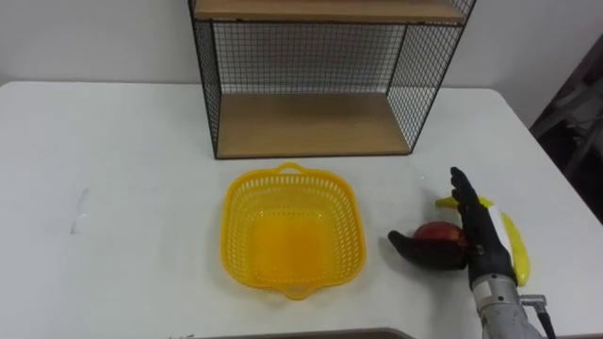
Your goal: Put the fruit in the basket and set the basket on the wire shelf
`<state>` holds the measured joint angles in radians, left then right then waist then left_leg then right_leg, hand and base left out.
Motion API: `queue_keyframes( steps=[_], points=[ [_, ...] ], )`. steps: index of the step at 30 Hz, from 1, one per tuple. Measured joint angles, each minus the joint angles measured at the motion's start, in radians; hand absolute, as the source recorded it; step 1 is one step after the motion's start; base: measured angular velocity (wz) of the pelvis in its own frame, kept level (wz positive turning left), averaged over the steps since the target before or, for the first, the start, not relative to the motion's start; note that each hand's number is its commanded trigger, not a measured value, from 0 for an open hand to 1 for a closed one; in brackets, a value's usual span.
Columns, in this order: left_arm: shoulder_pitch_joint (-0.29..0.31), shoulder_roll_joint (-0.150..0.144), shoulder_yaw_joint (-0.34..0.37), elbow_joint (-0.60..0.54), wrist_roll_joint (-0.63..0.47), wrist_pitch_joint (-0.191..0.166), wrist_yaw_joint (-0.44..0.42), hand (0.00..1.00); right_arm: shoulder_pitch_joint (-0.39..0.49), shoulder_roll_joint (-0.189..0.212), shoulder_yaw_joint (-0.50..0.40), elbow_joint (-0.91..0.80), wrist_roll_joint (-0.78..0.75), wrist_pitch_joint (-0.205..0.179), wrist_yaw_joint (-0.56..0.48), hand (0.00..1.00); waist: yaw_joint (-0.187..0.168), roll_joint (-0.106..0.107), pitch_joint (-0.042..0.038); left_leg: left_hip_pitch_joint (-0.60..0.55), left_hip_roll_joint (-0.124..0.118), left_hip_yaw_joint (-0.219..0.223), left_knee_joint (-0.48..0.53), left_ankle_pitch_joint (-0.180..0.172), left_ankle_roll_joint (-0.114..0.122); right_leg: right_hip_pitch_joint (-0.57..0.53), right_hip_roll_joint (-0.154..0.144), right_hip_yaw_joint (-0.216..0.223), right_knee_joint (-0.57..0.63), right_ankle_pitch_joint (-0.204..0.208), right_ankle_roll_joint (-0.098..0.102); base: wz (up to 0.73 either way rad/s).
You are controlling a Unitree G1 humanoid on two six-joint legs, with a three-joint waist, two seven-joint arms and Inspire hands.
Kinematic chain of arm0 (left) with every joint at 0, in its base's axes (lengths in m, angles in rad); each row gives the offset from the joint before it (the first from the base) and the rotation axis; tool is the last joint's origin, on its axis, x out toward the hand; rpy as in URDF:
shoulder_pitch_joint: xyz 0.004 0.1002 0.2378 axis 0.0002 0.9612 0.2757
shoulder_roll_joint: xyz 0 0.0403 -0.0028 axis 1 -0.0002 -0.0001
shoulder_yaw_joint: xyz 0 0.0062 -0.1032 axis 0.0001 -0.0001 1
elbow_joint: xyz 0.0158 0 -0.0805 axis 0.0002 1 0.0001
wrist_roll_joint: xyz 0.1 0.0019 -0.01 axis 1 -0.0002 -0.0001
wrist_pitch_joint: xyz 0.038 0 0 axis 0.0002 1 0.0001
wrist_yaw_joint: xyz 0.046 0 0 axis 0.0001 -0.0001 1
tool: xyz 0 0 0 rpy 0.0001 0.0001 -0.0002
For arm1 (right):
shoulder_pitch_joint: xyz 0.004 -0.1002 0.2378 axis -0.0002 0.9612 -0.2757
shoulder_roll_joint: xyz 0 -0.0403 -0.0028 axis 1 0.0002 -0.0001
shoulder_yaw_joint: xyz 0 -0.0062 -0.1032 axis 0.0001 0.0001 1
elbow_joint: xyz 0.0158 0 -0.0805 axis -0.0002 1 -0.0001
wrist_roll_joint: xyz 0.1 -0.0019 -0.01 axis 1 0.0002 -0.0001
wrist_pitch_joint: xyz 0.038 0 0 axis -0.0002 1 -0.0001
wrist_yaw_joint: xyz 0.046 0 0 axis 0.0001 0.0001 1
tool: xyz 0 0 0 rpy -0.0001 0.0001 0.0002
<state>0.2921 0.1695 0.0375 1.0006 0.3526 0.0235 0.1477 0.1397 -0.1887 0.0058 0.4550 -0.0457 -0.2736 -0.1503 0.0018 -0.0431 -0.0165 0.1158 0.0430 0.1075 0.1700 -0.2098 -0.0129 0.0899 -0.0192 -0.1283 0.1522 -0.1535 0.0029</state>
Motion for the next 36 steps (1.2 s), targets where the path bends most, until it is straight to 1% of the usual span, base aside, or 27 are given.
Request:
queue_keyframes(
  steps=[4,7,11,12,13,14,19,21,24,29,36],
  points=[
    [-0.005,0.0,0.001,0.0,0.014,0.0,-0.003,0.0,0.008,0.001,0.0,0.003,0.0,-0.016,0.002,0.0,0.0,0.0,-0.0002,0.002,0.0,0.002,0.001,0.0,0.0,-0.001,0.0,0.002,0.0,0.0,0.0,0.0],
    [-0.01,0.0,0.001,0.0,0.014,-0.001,-0.003,0.0,0.022,0.001,-0.003,0.003,0.001,-0.038,0.01,0.0,0.0,0.001,-0.0005,0.004,0.0,0.005,-0.002,0.0,0.0,-0.001,0.001,0.005,0.0,0.0,0.0,-0.02],
    [-0.013,0.0,0.002,0.001,0.014,-0.001,-0.003,0.0,0.046,0.001,-0.009,0.003,0.003,-0.055,0.023,0.0,0.001,0.002,-0.001,0.015,0.001,0.021,-0.01,0.0,0.0,-0.001,0.002,0.02,0.0,0.001,0.001,-0.11],
    [-0.014,0.0,0.002,0.001,0.014,-0.001,-0.003,0.0,0.05,0.001,-0.011,0.004,0.003,-0.055,0.022,0.18,0.001,0.002,-0.001,0.015,0.001,0.022,-0.01,0.0,0.001,-0.001,0.002,0.022,0.0,0.001,0.001,-0.08],
    [-0.017,0.0,0.002,0.003,0.014,-0.001,-0.003,0.0,0.056,-0.001,-0.018,0.023,0.001,-0.058,0.022,0.85,0.0,0.002,-0.001,0.015,0.001,0.025,-0.01,-0.001,0.002,-0.001,0.002,0.023,0.0,0.002,0.002,-0.05],
    [-0.018,0.0,0.002,0.003,0.014,-0.001,-0.003,0.0,0.057,-0.006,-0.018,0.034,-0.003,-0.076,0.022,1.0,0.001,0.004,-0.0021,0.015,0.001,0.026,-0.01,-0.002,0.003,-0.001,0.002,0.026,0.0,0.002,0.002,-0.04],
    [-0.015,0.0,0.003,0.005,0.014,0.0,0.0,0.0,0.057,-0.006,-0.036,0.035,-0.003,-0.08,0.008,1.0,0.003,0.009,-0.0044,0.015,0.001,0.028,-0.01,-0.003,0.004,-0.001,0.003,0.03,-0.001,0.002,0.003,0.0],
    [-0.015,0.0,0.003,0.01,0.014,0.0,0.001,0.0,0.051,-0.006,-0.069,0.044,-0.008,-0.081,-0.005,1.0,0.004,0.012,-0.0064,0.015,0.002,0.028,-0.011,-0.004,0.003,-0.001,0.004,0.029,0.0,0.002,0.003,0.0],
    [-0.011,0.0,0.003,0.012,0.014,0.001,0.002,0.0,0.046,-0.013,-0.084,0.055,-0.007,-0.085,-0.029,1.0,0.005,0.015,-0.0083,0.015,0.002,0.028,-0.017,-0.004,0.003,-0.001,0.005,0.028,-0.001,0.002,0.003,0.0],
    [-0.013,0.0,0.003,0.012,0.014,0.001,0.002,0.0,0.045,-0.009,-0.099,0.057,-0.007,-0.085,-0.058,1.0,0.004,0.01,-0.0052,0.015,0.002,0.028,-0.019,-0.005,0.002,0.0,0.004,0.023,-0.003,0.002,0.003,0.0],
    [-0.015,0.0,0.006,0.01,0.014,0.0,0.001,0.0,0.045,-0.003,-0.099,0.057,-0.007,-0.085,-0.064,1.0,0.004,0.007,-0.004,0.017,0.002,0.029,-0.019,-0.007,0.002,-0.001,0.004,0.026,-0.003,0.001,0.004,0.0]
  ],
)
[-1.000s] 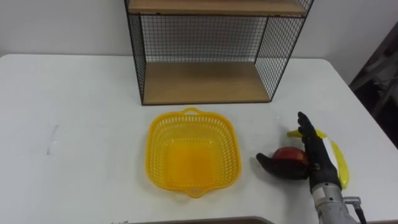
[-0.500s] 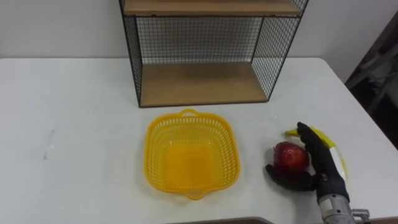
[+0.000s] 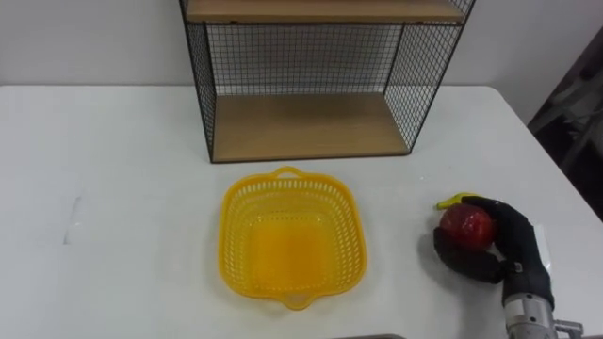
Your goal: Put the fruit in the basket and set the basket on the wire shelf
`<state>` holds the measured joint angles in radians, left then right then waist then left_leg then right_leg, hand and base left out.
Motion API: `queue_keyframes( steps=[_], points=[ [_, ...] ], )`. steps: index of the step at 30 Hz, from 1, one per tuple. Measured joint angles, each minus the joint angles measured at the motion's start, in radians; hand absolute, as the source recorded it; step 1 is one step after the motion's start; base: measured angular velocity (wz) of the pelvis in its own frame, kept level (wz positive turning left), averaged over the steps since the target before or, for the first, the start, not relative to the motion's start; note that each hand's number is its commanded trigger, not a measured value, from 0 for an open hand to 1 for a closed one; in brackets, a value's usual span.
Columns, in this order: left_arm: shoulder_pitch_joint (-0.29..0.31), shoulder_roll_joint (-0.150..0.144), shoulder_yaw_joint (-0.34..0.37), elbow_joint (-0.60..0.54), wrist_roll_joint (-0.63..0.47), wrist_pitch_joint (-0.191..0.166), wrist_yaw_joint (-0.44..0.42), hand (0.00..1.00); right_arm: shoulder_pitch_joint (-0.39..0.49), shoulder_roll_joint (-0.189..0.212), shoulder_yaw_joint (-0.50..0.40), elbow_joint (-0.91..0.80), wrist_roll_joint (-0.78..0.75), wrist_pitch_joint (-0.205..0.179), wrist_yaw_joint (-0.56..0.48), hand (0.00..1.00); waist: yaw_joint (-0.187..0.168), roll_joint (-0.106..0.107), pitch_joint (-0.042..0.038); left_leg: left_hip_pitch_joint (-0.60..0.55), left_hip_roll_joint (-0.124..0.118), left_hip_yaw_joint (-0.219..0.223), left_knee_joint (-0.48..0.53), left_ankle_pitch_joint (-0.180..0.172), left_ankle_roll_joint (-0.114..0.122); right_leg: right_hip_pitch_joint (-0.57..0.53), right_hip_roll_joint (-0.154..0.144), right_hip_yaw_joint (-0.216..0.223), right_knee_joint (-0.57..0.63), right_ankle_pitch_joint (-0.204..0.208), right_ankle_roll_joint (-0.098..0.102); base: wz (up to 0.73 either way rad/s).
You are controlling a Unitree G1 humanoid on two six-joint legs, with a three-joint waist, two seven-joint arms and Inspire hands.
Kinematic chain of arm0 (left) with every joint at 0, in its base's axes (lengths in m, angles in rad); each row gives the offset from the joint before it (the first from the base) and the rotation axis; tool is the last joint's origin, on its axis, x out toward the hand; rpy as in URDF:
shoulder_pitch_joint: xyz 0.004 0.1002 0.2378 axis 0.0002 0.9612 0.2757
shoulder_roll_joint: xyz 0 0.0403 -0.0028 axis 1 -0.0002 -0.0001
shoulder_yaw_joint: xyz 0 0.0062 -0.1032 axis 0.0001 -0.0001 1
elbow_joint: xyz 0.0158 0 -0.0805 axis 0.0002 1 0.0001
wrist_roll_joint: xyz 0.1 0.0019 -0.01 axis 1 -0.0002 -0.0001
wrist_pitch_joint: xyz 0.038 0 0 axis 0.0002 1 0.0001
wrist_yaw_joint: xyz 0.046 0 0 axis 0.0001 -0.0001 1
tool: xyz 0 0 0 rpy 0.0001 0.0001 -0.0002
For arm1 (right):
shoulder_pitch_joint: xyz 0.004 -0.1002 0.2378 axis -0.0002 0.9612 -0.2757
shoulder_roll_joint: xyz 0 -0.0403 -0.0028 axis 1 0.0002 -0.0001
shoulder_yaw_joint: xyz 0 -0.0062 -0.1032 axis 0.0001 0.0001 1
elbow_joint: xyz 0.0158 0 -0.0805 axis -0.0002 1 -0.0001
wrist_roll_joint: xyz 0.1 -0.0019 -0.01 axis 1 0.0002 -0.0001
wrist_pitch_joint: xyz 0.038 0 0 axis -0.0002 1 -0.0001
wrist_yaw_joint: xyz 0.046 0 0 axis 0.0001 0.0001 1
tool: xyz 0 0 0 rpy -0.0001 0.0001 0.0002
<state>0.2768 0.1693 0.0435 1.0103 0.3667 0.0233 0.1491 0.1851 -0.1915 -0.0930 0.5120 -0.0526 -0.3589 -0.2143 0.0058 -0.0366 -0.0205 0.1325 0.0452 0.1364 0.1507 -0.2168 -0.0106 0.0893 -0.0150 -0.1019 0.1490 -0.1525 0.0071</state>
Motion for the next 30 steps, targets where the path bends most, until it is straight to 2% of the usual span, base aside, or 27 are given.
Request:
queue_keyframes(
  steps=[9,14,16,18,21,23,24,26,28,30],
  points=[
    [-0.002,0.0,0.0,0.0,-0.001,-0.001,0.001,0.0,-0.002,0.001,0.0,0.0,0.005,0.0,0.003,1.0,0.001,0.0,0.0003,0.0,0.0,0.001,0.0,0.0,0.0,-0.002,0.001,0.003,0.0,0.0,0.0,0.0],
    [-0.002,-0.003,-0.001,0.001,-0.002,-0.017,0.001,0.0,-0.009,0.019,-0.003,-0.01,0.072,0.005,0.016,1.0,-0.002,0.0,0.0003,-0.003,0.0,0.0,0.002,-0.003,0.0,-0.007,0.002,0.007,0.001,0.0,0.0,-0.02],
    [-0.004,-0.003,-0.009,0.006,-0.003,-0.026,0.002,0.0,-0.013,0.03,-0.004,-0.036,0.091,0.022,0.016,1.0,0.0,0.001,0.0005,-0.007,0.0,0.002,0.002,-0.003,0.0,-0.013,0.002,0.01,0.002,0.0,0.0,-0.05],
    [-0.015,-0.003,-0.009,0.023,-0.002,-0.03,-0.003,0.0,-0.001,0.033,-0.003,-0.102,0.097,0.063,0.023,1.0,0.001,0.003,0.0018,-0.014,0.001,0.007,0.002,-0.003,0.0,-0.023,0.004,0.017,0.004,0.0,0.0,-0.08],
    [-0.018,-0.006,-0.008,0.028,-0.002,-0.031,-0.004,0.0,0.013,0.034,0.001,-0.151,0.109,0.088,0.036,1.0,0.001,0.008,0.0054,-0.016,0.003,0.017,0.002,-0.003,0.0,-0.033,0.006,0.02,0.009,0.001,-0.001,-0.08],
    [-0.018,-0.007,-0.008,0.033,-0.002,-0.032,-0.005,0.0,0.015,0.036,0.005,-0.192,0.097,0.105,0.049,1.0,0.002,0.013,0.0159,-0.02,0.005,0.026,0.001,-0.003,0.0,-0.039,0.007,0.022,0.021,0.001,-0.001,-0.12],
    [-0.018,-0.007,-0.008,0.034,-0.002,-0.032,-0.006,0.0,0.017,0.036,0.008,-0.211,0.095,0.114,0.052,1.0,0.001,0.014,0.0183,-0.021,0.005,0.027,0.001,-0.003,-0.001,-0.04,0.007,0.022,0.021,0.001,-0.001,-0.07],
    [-0.025,-0.007,-0.008,0.036,-0.002,-0.034,-0.008,0.0,0.03,0.033,0.036,-0.279,0.101,0.151,0.081,1.0,0.003,0.018,0.0202,-0.028,0.005,0.028,0.001,-0.003,-0.001,-0.053,0.007,0.024,0.024,0.001,-0.002,-0.04],
    [-0.035,-0.009,-0.009,0.054,-0.002,-0.044,-0.009,0.0,0.031,0.034,0.079,-0.33,0.11,0.167,0.103,1.0,0.006,0.022,0.0229,-0.036,0.005,0.029,0.004,-0.003,-0.001,-0.059,0.007,0.025,0.028,0.001,-0.002,-0.04],
    [-0.045,-0.016,-0.009,0.072,-0.002,-0.05,-0.009,0.0,0.03,0.035,0.139,-0.396,0.127,0.168,0.132,1.0,0.02,0.027,0.0218,-0.049,0.005,0.034,0.009,-0.003,-0.001,-0.076,0.006,0.029,0.038,0.001,-0.002,-0.04]
  ],
)
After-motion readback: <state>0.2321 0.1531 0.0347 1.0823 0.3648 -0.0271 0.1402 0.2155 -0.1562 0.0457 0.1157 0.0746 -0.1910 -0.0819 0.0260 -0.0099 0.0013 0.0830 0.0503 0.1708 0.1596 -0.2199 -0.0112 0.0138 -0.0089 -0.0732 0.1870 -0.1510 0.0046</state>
